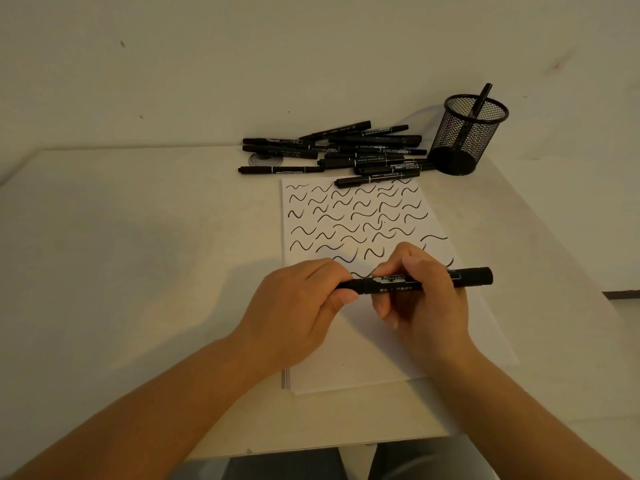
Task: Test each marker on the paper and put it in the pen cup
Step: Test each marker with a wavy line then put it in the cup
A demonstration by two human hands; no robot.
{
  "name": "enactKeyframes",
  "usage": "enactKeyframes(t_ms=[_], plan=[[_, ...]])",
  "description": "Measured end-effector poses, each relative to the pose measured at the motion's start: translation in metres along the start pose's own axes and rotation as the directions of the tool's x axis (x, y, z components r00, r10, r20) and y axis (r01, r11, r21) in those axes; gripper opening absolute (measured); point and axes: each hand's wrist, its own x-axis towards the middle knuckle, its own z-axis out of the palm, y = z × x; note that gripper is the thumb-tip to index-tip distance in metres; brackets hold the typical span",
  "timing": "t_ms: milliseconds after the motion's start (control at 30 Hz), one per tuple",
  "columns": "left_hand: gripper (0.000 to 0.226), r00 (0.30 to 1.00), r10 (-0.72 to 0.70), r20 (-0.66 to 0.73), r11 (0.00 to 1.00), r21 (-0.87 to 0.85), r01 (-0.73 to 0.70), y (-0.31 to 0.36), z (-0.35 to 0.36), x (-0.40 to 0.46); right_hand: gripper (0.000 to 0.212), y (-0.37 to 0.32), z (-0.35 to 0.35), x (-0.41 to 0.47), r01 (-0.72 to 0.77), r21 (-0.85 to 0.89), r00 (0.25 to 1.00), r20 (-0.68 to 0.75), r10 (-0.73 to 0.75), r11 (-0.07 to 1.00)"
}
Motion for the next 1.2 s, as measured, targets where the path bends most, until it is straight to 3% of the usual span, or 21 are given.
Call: enactKeyframes(t_ms=[133,300,467,767,967,1100,1200], plan=[[0.053,1.000,0.014,0.020,1.000,-0.024,-0.014,0.001,-0.002,0.000,0.031,0.002,0.001,-0.002,0.016,0.036,1.000,0.005,-0.016,0.999],[0.049,0.995,-0.025,0.093,0.979,-0.198,0.043,0.001,-0.002,-0.002,0.026,0.002,0.002,-0.004,0.100,0.036,0.995,0.027,-0.101,0.994],[0.020,0.979,-0.063,0.195,0.937,-0.326,0.126,-0.001,-0.003,-0.003,0.030,0.000,0.005,-0.007,0.206,0.012,0.976,0.062,-0.207,0.978],[0.026,0.899,-0.107,0.425,0.805,-0.494,0.329,-0.009,-0.008,-0.003,0.027,0.002,0.006,-0.009,0.291,-0.069,0.953,0.110,-0.283,0.954],[0.022,0.917,-0.186,0.352,0.805,-0.480,0.348,-0.013,-0.006,0.000,0.025,-0.003,0.003,-0.004,0.153,-0.151,0.987,0.083,-0.141,0.977],[0.022,0.941,-0.254,0.224,0.853,-0.407,0.327,-0.022,-0.012,0.004,0.019,-0.009,-0.007,0.005,0.063,-0.141,0.993,-0.092,-0.077,0.988],[0.021,0.937,-0.316,0.145,0.885,-0.310,0.347,-0.031,-0.022,0.008,0.027,-0.016,-0.018,0.015,0.066,-0.329,0.977,-0.170,-0.128,0.942]])
